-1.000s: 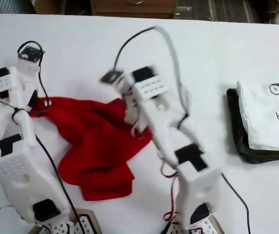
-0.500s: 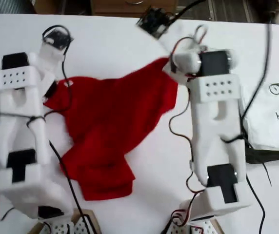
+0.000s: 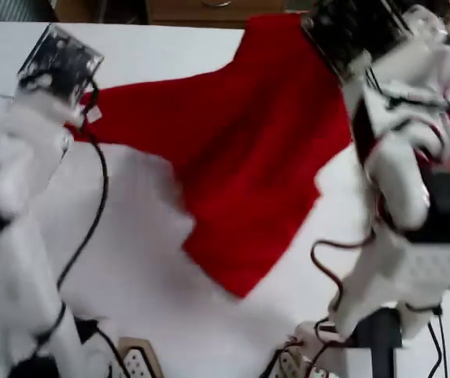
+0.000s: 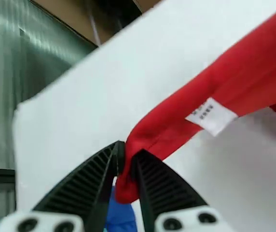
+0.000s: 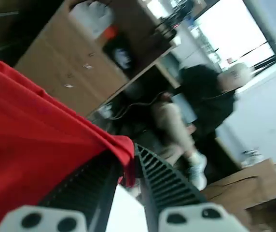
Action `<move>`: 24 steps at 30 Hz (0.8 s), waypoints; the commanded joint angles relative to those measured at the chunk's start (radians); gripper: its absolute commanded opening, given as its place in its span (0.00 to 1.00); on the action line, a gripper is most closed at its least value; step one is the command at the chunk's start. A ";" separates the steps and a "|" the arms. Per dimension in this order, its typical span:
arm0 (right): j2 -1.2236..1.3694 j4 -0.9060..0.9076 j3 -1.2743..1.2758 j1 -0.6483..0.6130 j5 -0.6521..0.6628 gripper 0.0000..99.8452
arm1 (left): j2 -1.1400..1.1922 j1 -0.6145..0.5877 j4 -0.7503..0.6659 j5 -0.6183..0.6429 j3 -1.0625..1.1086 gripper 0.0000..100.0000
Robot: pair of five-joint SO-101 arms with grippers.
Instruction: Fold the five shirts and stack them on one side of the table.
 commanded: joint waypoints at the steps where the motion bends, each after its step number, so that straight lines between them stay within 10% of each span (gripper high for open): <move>1: -0.088 -0.019 -0.043 0.013 0.068 0.02 | -0.115 0.009 0.005 -0.005 -0.033 0.02; 24: -0.358 -0.108 -0.040 -0.035 -0.006 0.02 | -0.315 0.008 0.000 -0.006 -0.031 0.02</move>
